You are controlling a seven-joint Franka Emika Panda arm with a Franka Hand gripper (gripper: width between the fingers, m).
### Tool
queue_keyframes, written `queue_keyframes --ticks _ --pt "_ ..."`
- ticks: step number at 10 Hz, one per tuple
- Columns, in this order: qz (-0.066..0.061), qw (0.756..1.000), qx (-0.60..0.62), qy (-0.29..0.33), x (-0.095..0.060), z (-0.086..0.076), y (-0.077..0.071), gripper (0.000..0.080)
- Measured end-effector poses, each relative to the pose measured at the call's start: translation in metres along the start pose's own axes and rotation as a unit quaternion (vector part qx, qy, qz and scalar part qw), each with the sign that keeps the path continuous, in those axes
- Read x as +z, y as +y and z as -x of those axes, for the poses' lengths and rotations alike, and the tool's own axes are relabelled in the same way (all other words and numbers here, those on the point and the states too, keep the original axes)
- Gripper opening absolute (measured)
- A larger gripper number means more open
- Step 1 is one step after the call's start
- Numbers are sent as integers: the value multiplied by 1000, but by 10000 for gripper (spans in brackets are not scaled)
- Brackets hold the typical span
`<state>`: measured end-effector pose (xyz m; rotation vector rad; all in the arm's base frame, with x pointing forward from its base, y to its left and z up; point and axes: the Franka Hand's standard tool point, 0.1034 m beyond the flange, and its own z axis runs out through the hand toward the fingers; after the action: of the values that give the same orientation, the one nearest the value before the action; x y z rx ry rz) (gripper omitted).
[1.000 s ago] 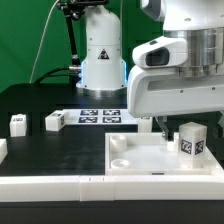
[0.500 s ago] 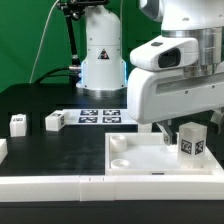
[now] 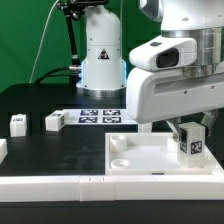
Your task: Assemble one leg
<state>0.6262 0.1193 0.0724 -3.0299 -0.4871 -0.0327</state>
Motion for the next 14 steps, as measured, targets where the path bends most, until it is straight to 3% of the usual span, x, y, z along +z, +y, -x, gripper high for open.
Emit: queue_keyframes --ticks 3,5,7,9,13,14 --pt "-2 991 136 0 0 0 0 289" --pt "-2 967 254 -1 0 1 0 290" --pt "-1 932 363 1 0 1 0 291" --pt "-2 859 511 3 0 2 0 291" --pt "-2 771 636 3 1 2 -1 291" --pt "-2 778 628 3 1 2 -1 291"
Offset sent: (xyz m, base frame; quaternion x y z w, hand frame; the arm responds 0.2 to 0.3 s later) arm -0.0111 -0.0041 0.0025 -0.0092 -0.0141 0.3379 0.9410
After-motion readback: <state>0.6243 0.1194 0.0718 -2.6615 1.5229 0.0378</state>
